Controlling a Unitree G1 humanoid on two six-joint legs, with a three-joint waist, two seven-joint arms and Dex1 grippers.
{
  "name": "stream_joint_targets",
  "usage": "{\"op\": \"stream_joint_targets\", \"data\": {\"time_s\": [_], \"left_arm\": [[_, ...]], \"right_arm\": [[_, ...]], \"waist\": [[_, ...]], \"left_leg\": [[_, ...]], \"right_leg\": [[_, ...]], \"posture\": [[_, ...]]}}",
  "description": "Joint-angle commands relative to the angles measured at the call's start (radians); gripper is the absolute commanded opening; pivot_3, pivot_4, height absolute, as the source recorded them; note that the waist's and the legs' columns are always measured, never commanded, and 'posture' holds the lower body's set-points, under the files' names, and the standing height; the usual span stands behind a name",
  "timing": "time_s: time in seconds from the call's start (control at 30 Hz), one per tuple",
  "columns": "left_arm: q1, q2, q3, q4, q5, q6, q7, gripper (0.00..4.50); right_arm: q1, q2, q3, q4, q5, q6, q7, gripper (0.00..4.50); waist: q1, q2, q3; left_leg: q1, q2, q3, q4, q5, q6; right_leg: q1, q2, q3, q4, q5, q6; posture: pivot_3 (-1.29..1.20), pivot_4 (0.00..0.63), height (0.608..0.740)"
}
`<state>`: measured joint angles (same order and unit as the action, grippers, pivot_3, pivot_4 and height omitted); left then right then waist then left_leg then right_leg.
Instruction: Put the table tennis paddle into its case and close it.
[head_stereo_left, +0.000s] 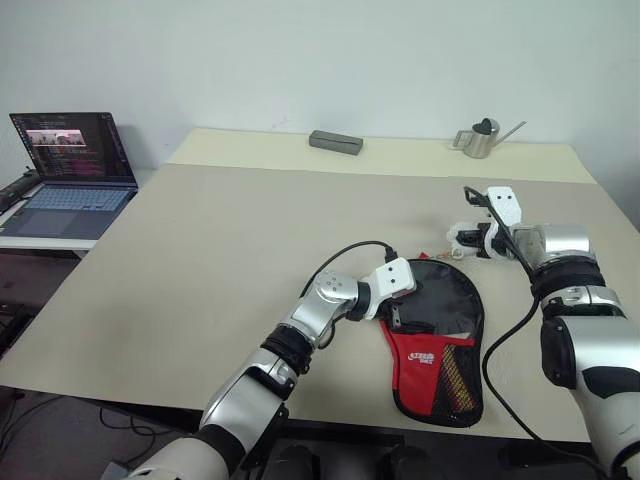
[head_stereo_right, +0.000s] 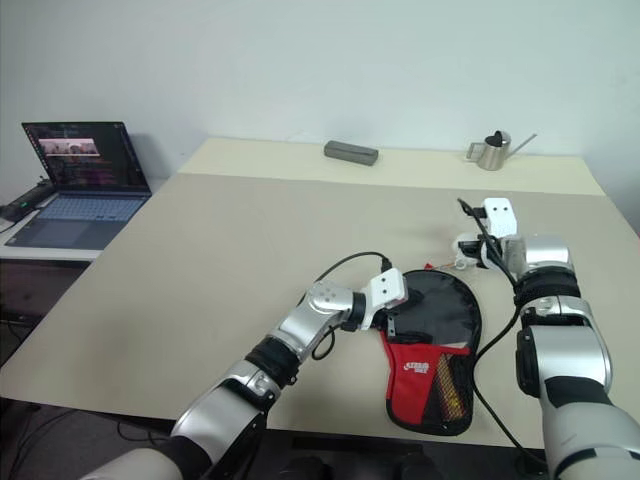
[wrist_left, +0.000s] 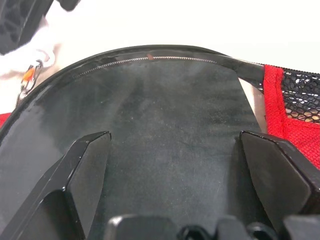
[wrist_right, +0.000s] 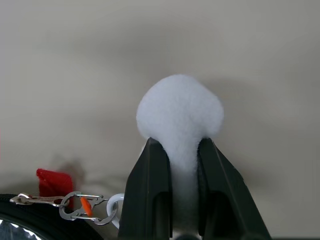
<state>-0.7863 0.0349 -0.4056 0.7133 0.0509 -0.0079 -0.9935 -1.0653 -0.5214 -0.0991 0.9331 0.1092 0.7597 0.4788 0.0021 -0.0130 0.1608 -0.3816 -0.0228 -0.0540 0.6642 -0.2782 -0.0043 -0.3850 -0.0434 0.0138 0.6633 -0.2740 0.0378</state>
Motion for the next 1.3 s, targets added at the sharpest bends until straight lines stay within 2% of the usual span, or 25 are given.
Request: {"op": "stream_joint_targets", "data": {"time_s": [0.03,0.6,0.83,1.3], "left_arm": [[0.069,0.017,-0.092,0.109,0.100,0.050,-0.007,4.50],[0.076,0.015,-0.096,0.114,0.104,0.051,-0.003,4.50],[0.075,0.008,-0.097,0.120,0.106,0.051,-0.001,4.50],[0.071,-0.015,-0.099,0.134,0.112,0.046,-0.004,4.50]], "right_arm": [[0.009,-0.063,-0.053,-0.081,0.018,0.030,-0.032,0.18],[0.386,-0.178,-0.166,-0.643,0.137,0.389,-0.013,0.18],[0.535,-0.174,-0.264,-0.913,0.205,0.570,-0.039,0.18],[0.788,-0.157,-0.422,-1.281,0.295,0.833,-0.039,0.18]], "waist": [[0.001,0.000,0.000],[0.003,-0.001,-0.003],[0.005,-0.001,-0.004],[0.016,-0.002,-0.006]], "left_leg": [[0.000,0.000,0.000,0.000,0.000,0.000],[0.001,0.000,0.000,-0.001,0.000,0.000],[0.001,0.000,-0.002,-0.001,0.000,0.001],[0.002,-0.001,-0.005,-0.001,-0.001,0.001]], "right_leg": [[0.000,0.000,0.000,0.000,0.000,0.000],[0.001,0.000,0.000,-0.001,-0.001,0.001],[0.003,0.000,-0.001,-0.002,-0.001,0.001],[0.007,0.000,-0.004,-0.006,-0.001,0.002]], "posture": [[0.00,0.150,0.740],[0.00,0.150,0.740],[0.00,0.150,0.740],[0.00,0.150,0.740]]}}
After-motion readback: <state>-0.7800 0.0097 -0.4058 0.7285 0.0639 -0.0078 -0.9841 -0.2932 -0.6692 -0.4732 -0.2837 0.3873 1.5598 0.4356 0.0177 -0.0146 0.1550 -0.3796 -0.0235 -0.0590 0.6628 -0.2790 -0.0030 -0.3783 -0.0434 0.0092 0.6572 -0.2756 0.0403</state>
